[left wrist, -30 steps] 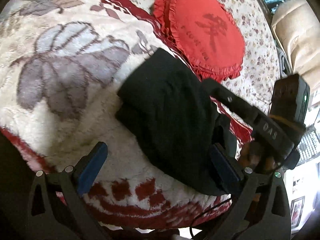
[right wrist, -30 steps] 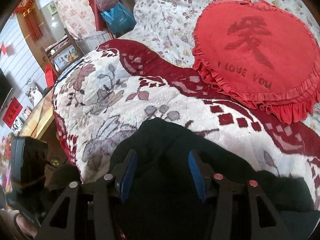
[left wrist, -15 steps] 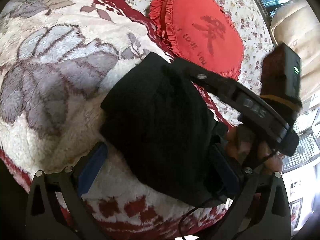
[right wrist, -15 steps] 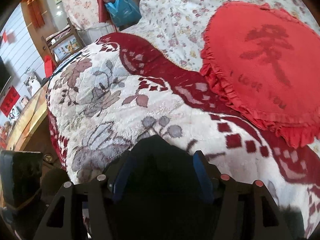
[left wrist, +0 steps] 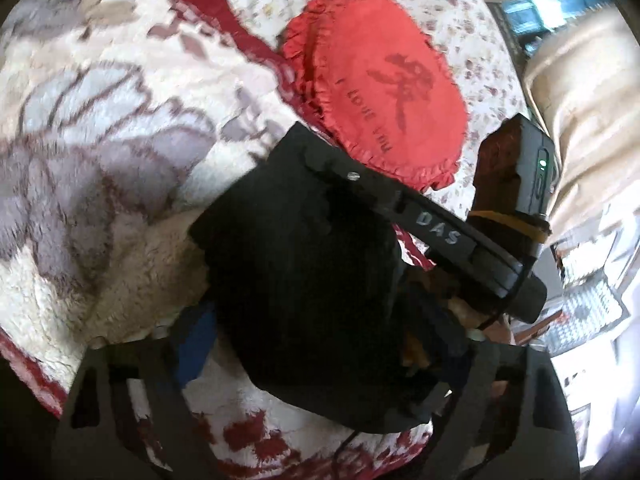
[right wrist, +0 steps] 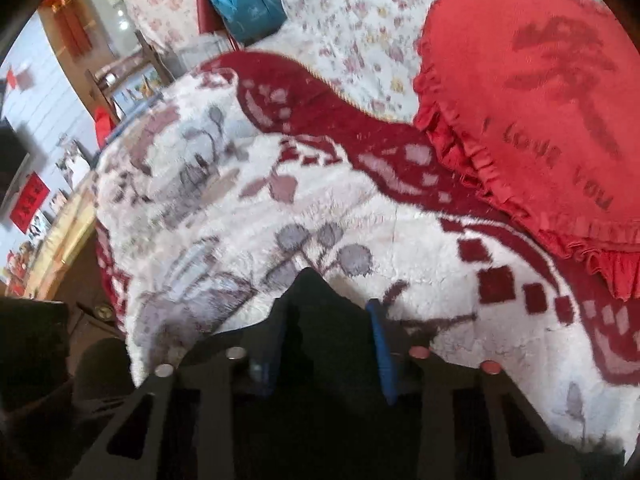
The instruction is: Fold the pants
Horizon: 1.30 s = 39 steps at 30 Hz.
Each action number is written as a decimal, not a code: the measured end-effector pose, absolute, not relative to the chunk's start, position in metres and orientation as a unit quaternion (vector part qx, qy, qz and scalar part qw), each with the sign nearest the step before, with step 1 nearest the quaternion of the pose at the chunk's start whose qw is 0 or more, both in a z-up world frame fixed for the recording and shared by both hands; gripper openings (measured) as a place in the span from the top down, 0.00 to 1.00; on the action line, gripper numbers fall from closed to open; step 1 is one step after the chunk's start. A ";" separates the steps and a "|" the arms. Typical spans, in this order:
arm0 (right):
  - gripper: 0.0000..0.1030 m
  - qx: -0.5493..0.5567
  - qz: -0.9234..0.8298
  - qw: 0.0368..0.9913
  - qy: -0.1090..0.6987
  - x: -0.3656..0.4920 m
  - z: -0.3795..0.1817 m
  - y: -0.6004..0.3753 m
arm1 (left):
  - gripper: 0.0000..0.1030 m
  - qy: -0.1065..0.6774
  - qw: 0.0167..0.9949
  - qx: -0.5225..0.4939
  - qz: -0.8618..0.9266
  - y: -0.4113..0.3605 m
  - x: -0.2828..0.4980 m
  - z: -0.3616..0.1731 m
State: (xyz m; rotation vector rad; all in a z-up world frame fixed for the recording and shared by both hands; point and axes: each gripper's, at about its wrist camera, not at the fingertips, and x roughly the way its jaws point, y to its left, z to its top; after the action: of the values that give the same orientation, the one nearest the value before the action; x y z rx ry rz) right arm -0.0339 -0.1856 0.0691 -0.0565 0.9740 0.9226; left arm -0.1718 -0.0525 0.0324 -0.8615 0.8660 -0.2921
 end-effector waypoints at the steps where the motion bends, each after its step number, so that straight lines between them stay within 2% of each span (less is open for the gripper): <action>1: 0.72 -0.017 0.430 0.786 0.444 -0.035 0.074 -0.191 | 0.30 0.398 0.815 -0.396 -0.144 -0.055 -0.173 0.039; 2: 0.73 -0.006 0.431 0.790 0.437 -0.035 0.081 -0.199 | 0.40 0.392 0.820 -0.389 -0.151 -0.057 -0.175 0.045; 3: 0.74 0.006 0.432 0.793 0.430 -0.036 0.087 -0.206 | 0.45 0.381 0.828 -0.379 -0.162 -0.062 -0.177 0.056; 6: 0.76 0.050 0.432 0.804 0.406 -0.040 0.107 -0.237 | 0.50 0.353 0.844 -0.349 -0.204 -0.079 -0.182 0.085; 12: 0.77 0.144 0.403 0.833 0.352 -0.063 0.144 -0.346 | 0.51 0.339 0.843 -0.251 -0.333 -0.162 -0.188 0.130; 17: 0.76 0.197 0.286 0.868 0.356 -0.088 0.129 -0.451 | 0.51 0.395 0.792 -0.179 -0.431 -0.250 -0.187 0.106; 18: 0.73 0.203 0.245 0.876 0.363 -0.095 0.121 -0.472 | 0.51 0.414 0.778 -0.164 -0.443 -0.265 -0.187 0.098; 21: 0.52 0.249 0.195 0.869 0.379 -0.113 0.104 -0.518 | 0.51 0.458 0.748 -0.128 -0.463 -0.293 -0.188 0.082; 22: 0.46 0.268 0.185 0.867 0.376 -0.124 0.101 -0.531 | 0.51 0.460 0.743 -0.123 -0.470 -0.295 -0.190 0.085; 23: 0.45 0.274 0.182 0.868 0.372 -0.132 0.100 -0.537 | 0.50 0.455 0.743 -0.121 -0.476 -0.293 -0.192 0.091; 25: 0.35 0.266 0.186 0.871 0.370 -0.149 0.101 -0.542 | 0.44 0.436 0.750 -0.117 -0.483 -0.283 -0.195 0.107; 27: 0.33 0.256 0.189 0.871 0.374 -0.158 0.098 -0.542 | 0.29 0.424 0.763 -0.115 -0.474 -0.267 -0.196 0.119; 34: 0.33 0.239 0.225 0.845 0.421 -0.148 0.067 -0.502 | 0.28 0.423 0.816 -0.129 -0.371 -0.206 -0.185 0.119; 35: 0.37 0.248 0.234 0.834 0.434 -0.144 0.059 -0.493 | 0.28 0.427 0.819 -0.136 -0.359 -0.200 -0.182 0.117; 37: 0.82 0.243 0.260 0.820 0.448 -0.139 0.050 -0.479 | 0.28 0.430 0.821 -0.151 -0.343 -0.192 -0.179 0.112; 39: 0.85 0.211 0.257 0.837 0.434 -0.142 0.059 -0.471 | 0.28 0.427 0.825 -0.153 -0.336 -0.188 -0.176 0.112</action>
State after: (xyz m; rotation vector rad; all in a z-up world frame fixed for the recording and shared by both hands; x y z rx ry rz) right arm -0.1416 -0.4712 0.0592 0.4468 0.9183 0.5444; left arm -0.1763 -0.1883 0.1120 -0.3257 0.9084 -0.7132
